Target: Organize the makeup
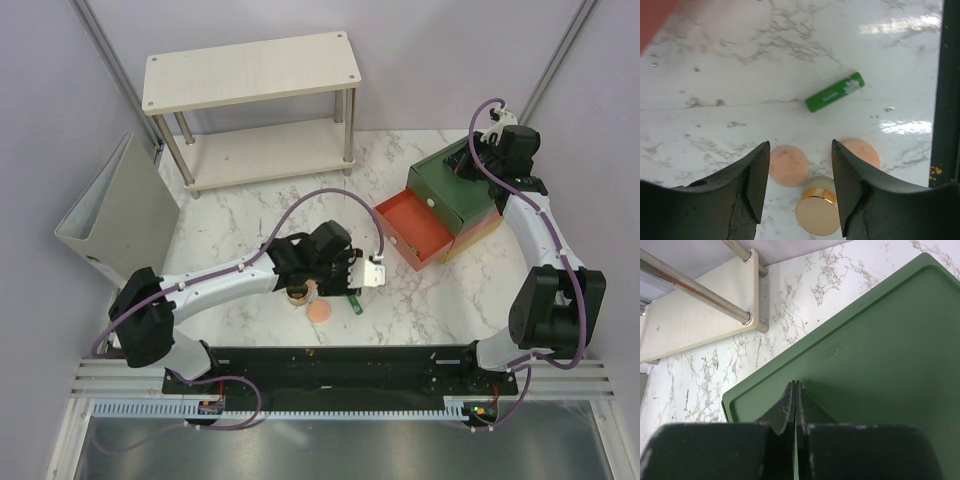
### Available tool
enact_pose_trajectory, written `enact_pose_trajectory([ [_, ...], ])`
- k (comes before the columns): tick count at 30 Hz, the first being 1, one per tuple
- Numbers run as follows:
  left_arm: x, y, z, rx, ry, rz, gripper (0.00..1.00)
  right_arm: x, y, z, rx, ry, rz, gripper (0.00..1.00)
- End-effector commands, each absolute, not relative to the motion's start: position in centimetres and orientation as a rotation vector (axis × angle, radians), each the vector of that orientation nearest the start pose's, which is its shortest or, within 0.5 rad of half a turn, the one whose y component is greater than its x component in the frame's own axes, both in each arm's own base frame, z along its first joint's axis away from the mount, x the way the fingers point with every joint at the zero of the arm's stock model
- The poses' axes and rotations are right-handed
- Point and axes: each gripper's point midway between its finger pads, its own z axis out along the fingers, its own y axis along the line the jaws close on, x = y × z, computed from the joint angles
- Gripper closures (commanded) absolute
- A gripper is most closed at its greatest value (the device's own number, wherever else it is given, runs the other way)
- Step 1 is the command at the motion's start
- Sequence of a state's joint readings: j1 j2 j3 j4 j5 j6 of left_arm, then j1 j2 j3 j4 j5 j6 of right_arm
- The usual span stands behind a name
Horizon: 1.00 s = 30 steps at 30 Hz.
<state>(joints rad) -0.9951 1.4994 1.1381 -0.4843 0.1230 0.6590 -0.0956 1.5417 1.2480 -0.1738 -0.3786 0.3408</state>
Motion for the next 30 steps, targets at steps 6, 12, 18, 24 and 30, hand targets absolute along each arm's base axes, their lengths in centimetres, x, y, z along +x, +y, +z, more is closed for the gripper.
enact_pose_trajectory([
  [6,17.6,-34.3,10.2,2.054,1.41,-0.564,0.43,37.4,4.2,9.1,0.368,2.566,0.547,1.0],
  [12,18.0,-36.6,9.1,2.129,1.315,-0.591,0.44,37.1,4.2,8.8,0.371,2.574,0.543,1.0],
  [18,18.8,-38.1,7.9,2.185,1.258,-0.548,0.44,36.8,4.1,8.6,0.367,2.579,0.533,1.0],
  [24,19.0,-38.3,6.3,2.237,1.249,-0.514,0.45,37.0,4.0,8.7,0.367,2.577,0.528,1.0],
  [30,18.9,-37.6,6.0,2.251,1.271,-0.494,0.47,37.0,4.0,8.5,0.368,2.583,0.527,1.0],
])
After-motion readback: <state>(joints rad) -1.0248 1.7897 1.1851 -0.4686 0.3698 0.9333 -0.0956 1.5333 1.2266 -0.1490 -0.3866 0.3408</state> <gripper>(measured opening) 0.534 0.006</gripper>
